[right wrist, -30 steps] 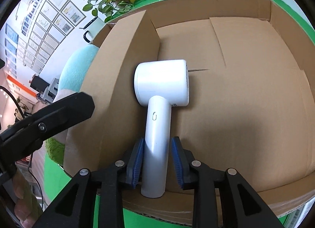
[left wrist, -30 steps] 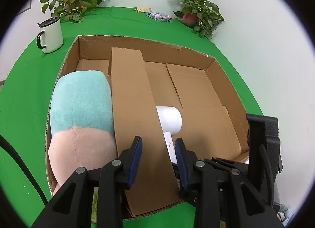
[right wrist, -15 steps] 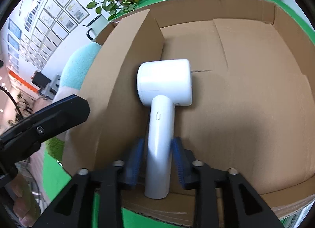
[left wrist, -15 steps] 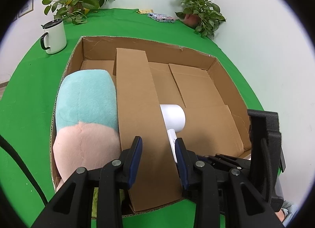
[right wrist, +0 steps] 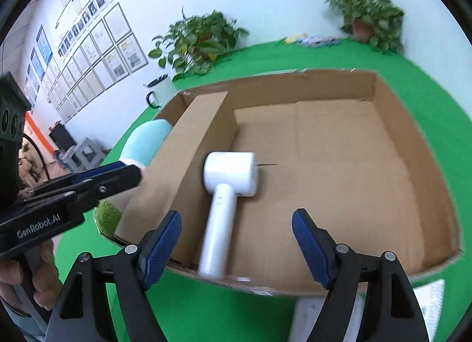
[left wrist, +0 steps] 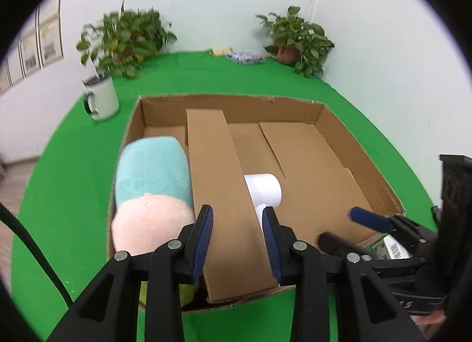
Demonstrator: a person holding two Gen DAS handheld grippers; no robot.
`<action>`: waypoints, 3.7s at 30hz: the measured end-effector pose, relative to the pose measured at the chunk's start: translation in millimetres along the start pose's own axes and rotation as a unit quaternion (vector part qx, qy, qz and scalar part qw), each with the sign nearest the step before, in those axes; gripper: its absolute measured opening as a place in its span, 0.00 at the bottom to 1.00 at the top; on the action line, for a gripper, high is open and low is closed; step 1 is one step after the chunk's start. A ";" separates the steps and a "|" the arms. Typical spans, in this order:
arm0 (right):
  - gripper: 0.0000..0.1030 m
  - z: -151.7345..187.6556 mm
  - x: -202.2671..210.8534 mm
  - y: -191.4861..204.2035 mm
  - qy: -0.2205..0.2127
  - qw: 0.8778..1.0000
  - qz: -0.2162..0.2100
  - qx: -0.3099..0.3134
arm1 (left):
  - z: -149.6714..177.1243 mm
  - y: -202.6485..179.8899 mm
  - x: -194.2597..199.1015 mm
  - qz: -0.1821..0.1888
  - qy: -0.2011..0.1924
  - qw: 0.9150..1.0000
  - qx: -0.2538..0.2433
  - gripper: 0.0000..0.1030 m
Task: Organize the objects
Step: 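Open the right gripper and withdraw it from the box, then reach the right gripper to the white rounded device and grasp it, then lift the white device with the right gripper and carry it over the box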
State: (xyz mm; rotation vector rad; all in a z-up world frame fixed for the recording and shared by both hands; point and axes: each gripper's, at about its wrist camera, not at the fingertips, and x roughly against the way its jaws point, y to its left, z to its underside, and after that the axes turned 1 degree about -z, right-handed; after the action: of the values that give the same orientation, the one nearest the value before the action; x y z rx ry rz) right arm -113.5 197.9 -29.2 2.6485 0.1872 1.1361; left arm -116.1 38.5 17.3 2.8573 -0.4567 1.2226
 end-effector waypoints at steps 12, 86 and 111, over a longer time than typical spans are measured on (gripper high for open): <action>0.99 58.3 99.8 13.9 -0.124 0.984 0.079 0.099 | 40.8 -43.7 64.9 -0.051 -0.143 0.988 -0.010 0.80; 0.88 146.7 44.4 -25.0 0.069 0.994 0.072 0.032 | 64.9 -19.8 41.2 -0.005 -0.020 0.998 0.058 0.67; 0.90 193.2 77.8 -1.2 0.087 0.993 0.012 0.075 | 171.7 -64.9 -24.7 0.318 0.182 0.918 0.153 0.68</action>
State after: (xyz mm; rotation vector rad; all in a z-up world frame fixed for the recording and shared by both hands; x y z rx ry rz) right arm 80.3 181.0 -103.8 2.6852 0.2839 1.4138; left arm 6.4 87.7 -112.5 2.6741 -1.3503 2.0310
